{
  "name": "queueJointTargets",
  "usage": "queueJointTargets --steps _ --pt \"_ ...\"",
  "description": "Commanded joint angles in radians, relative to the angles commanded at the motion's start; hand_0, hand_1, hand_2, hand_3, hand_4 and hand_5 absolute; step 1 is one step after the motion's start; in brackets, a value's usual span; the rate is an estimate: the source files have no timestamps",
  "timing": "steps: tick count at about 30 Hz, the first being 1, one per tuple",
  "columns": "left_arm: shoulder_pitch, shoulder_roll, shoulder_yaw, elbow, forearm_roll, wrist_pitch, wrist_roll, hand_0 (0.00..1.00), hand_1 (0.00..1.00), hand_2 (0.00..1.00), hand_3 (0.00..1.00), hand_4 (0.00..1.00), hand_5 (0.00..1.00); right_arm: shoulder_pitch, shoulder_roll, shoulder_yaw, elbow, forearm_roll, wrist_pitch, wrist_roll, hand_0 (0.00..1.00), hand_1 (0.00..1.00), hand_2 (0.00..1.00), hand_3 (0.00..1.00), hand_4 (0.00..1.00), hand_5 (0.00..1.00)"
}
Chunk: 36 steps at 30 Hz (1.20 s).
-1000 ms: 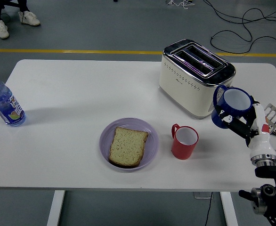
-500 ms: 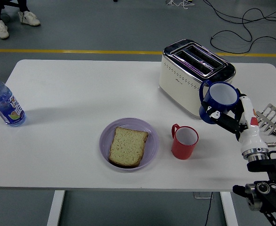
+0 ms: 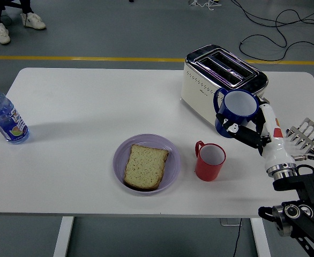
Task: Pick up the cup,pour liquid into bread,place the cup on the desk
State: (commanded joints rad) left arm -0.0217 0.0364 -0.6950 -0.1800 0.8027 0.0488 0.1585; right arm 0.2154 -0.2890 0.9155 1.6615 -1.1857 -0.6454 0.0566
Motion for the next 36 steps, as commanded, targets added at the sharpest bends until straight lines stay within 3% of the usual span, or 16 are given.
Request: queueJointTargets --steps 36 --pt "-0.008 -0.001 -0.022 0.000 0.012 0.001 0.001 0.661 0.704 0.726 0.626 0.382 0.927 0.054 0.005 -0.050 0.002 -0.020 0.000 -0.021 0.374 0.403 0.543 0.558 0.685 0.002"
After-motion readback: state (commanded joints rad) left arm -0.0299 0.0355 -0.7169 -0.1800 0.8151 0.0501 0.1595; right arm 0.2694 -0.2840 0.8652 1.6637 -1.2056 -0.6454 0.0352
